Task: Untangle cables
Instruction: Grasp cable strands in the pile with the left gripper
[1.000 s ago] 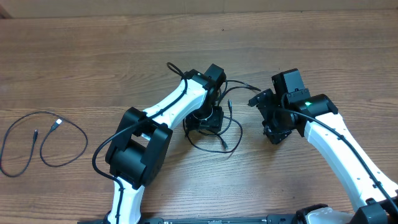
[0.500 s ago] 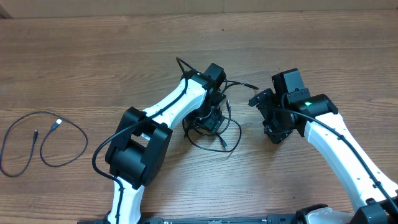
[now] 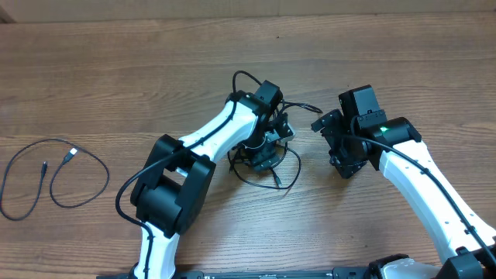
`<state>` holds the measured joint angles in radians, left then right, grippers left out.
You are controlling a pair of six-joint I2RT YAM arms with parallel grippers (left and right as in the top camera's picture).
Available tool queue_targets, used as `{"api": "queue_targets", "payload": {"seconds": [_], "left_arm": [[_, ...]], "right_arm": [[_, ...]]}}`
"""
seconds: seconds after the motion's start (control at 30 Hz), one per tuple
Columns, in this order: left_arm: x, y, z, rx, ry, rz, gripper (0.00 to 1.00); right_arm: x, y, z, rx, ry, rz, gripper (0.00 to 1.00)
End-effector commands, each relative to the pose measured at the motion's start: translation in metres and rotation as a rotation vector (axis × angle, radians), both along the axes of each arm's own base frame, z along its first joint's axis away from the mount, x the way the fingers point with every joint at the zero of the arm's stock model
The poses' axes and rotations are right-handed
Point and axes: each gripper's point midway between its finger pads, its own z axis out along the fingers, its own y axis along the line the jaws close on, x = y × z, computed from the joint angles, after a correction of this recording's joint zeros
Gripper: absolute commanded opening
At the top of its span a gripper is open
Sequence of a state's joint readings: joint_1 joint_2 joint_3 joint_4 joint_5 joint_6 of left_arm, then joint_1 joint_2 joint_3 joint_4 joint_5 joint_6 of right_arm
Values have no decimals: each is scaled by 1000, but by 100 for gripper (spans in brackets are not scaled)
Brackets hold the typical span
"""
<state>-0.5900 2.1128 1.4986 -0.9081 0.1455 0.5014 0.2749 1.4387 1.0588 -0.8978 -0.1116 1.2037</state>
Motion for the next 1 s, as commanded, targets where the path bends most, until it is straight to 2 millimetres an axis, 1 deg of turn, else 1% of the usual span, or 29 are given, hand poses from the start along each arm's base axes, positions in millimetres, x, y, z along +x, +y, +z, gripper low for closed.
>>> {"api": "queue_targets", "payload": {"seconds": [0.0, 0.07, 0.17, 0.27, 0.33, 0.37, 0.4, 0.43, 0.47, 0.5, 0.53, 0.57, 0.7, 0.8, 0.83, 0.87, 0.9, 0.97], "left_arm": [[-28, -3, -31, 20, 26, -78, 88], [-40, -6, -40, 35, 29, -107, 87], [-50, -1, -48, 102, 9, -143, 82], [-59, 8, -56, 198, -28, -189, 80], [-63, 7, -58, 207, -34, -204, 81], [-63, 3, -60, 194, -43, -200, 73], [-62, 0, -61, 180, -50, -185, 62], [-60, -3, -62, 170, -61, -160, 49], [-59, -4, -62, 167, -63, -147, 42], [-58, -4, -62, 164, -67, -137, 25], [-57, -4, -62, 164, -67, -135, 13], [-57, -3, -62, 164, -67, -131, 5], [-53, -1, -62, 162, -67, -73, 4], [-42, -2, -56, 156, -92, -52, 4], [-32, -3, -48, 160, -114, -24, 4], [-26, -3, -43, 164, -130, -7, 4], [-14, -4, -32, 170, -157, 17, 4], [17, -4, 0, 183, -234, 55, 4]], "right_arm": [[5, -4, 10, -16, -44, -2, 97], [5, -4, 10, -18, -44, -3, 97], [5, -5, 10, -22, -46, -6, 97], [5, -5, 9, -22, -45, -5, 98], [5, -5, 10, -22, -46, -5, 97], [5, -5, 10, -22, -46, -6, 97], [5, -5, 9, -22, -45, -5, 98], [5, -5, 9, -22, -45, -5, 98], [5, -5, 9, -23, -45, -5, 98], [5, -5, 9, -23, -45, -5, 98], [5, -5, 9, -23, -45, -5, 98], [5, -5, 9, -22, -45, -5, 98], [5, -5, 9, -22, -45, -5, 98], [5, -5, 9, -23, -45, -5, 98], [5, -5, 9, -23, -46, -5, 98], [5, -5, 9, -24, -46, -6, 98], [6, -7, 9, -33, -48, -9, 98], [5, -9, 8, -48, -45, -14, 98]]}}
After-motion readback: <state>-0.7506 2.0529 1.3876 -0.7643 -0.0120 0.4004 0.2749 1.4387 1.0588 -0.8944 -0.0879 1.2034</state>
